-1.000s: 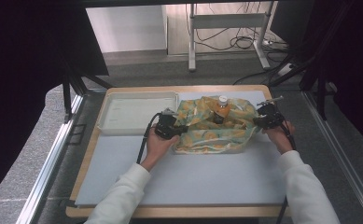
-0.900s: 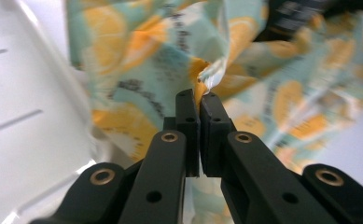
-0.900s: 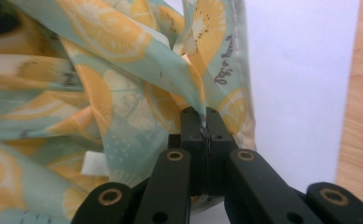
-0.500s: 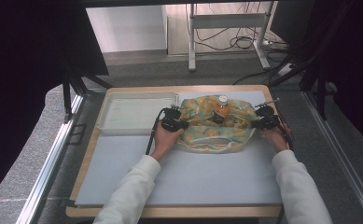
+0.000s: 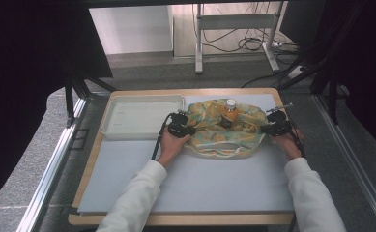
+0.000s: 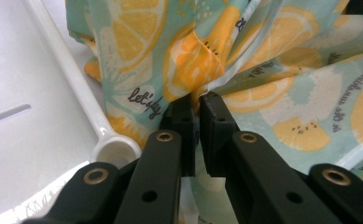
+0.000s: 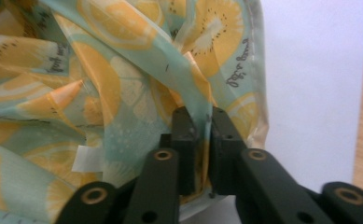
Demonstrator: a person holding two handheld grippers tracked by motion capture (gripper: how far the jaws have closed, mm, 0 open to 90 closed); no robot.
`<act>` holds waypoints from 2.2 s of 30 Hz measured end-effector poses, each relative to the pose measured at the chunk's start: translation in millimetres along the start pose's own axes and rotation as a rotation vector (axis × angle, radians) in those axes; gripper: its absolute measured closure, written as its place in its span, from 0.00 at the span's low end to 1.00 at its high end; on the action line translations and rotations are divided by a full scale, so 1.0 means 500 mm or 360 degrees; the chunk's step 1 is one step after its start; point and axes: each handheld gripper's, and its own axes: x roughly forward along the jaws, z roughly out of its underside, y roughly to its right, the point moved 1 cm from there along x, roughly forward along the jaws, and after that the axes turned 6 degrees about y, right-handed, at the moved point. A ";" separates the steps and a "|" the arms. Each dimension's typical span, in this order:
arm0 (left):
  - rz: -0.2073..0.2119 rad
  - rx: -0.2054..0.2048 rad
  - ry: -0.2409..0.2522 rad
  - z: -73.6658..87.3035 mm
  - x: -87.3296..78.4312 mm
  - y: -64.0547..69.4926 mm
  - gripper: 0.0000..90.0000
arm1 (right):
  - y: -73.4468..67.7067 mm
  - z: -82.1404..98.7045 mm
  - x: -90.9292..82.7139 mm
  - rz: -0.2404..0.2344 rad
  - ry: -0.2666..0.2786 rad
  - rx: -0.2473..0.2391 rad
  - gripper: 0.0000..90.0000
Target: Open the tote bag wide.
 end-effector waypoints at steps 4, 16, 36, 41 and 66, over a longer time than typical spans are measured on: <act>0.0033 0.0020 0.0055 0.001 -0.019 0.006 0.89 | -0.004 -0.008 -0.022 0.0006 0.0071 0.0007 0.73; 0.0113 0.0108 0.0265 0.009 -0.134 0.028 0.67 | -0.040 -0.028 -0.120 -0.0117 0.0329 0.0031 0.59; 0.0275 0.0207 0.0216 0.014 -0.122 0.086 1.00 | -0.132 0.025 -0.094 -0.0349 0.0257 -0.0012 0.96; 0.0272 0.0238 0.0177 0.008 -0.108 0.099 1.00 | -0.140 0.028 -0.070 -0.0360 0.0220 -0.0027 0.96; 0.0186 0.0142 -0.0003 -0.105 0.040 0.069 0.98 | -0.139 0.054 -0.026 -0.0350 0.0120 -0.0022 0.96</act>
